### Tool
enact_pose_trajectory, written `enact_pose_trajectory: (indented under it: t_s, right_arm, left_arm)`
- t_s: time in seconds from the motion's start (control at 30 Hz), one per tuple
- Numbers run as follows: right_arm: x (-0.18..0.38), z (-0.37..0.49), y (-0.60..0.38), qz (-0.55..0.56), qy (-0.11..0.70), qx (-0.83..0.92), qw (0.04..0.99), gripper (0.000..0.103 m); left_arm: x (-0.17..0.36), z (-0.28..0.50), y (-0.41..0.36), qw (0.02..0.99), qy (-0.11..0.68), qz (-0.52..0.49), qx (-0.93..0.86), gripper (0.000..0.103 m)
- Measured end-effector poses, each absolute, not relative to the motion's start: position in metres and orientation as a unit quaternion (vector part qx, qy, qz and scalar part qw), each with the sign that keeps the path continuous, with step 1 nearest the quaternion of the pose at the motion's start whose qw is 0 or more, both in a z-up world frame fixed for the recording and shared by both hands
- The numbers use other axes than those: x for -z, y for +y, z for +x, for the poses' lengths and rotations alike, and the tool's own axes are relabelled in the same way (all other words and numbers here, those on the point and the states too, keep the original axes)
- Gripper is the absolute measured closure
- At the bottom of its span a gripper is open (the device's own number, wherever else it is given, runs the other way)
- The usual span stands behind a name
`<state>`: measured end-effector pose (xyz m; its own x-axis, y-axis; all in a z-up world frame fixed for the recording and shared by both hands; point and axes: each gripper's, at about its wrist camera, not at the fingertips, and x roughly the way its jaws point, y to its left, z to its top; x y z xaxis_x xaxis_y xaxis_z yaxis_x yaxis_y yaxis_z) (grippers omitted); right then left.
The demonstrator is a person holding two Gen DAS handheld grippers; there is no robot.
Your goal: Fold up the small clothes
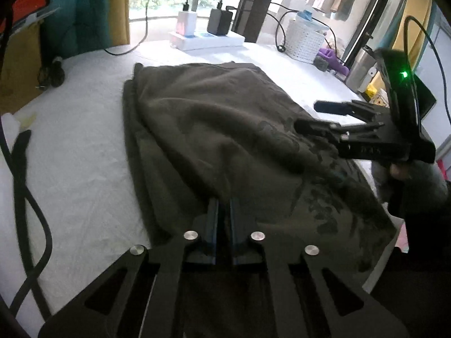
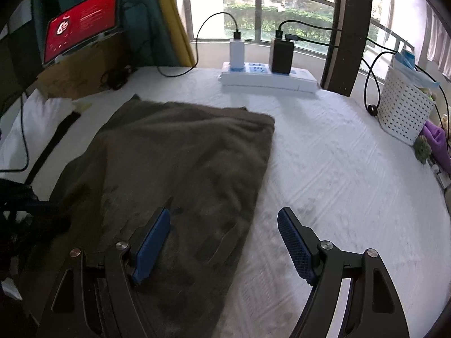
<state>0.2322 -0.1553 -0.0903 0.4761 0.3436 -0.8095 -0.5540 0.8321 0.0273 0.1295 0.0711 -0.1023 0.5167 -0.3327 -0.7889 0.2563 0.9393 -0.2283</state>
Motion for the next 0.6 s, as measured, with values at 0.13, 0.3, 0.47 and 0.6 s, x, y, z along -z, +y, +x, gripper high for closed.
enact_pose_trajectory:
  t_s: [0.13, 0.3, 0.47, 0.6]
  right_arm:
    - [0.096, 0.227, -0.16, -0.118, 0.445, -0.254, 0.851, 0.023]
    - [0.097, 0.225, -0.168, -0.109, 0.445, -0.249, 0.853, 0.023]
    - [0.087, 0.214, -0.173, -0.106, 0.433, -0.25, 0.86, 0.023]
    - [0.08, 0.202, -0.18, -0.1, 0.426, -0.251, 0.863, 0.023]
  left_arm:
    - [0.084, 0.112, 0.079, 0.882, 0.441, -0.04, 0.163, 0.1]
    - [0.088, 0.103, 0.097, 0.885, 0.45, -0.041, 0.115, 0.103]
    - [0.082, 0.09, 0.1, 0.878, 0.453, -0.078, 0.134, 0.103]
    - [0.079, 0.081, 0.085, 0.875, 0.451, -0.082, 0.156, 0.089]
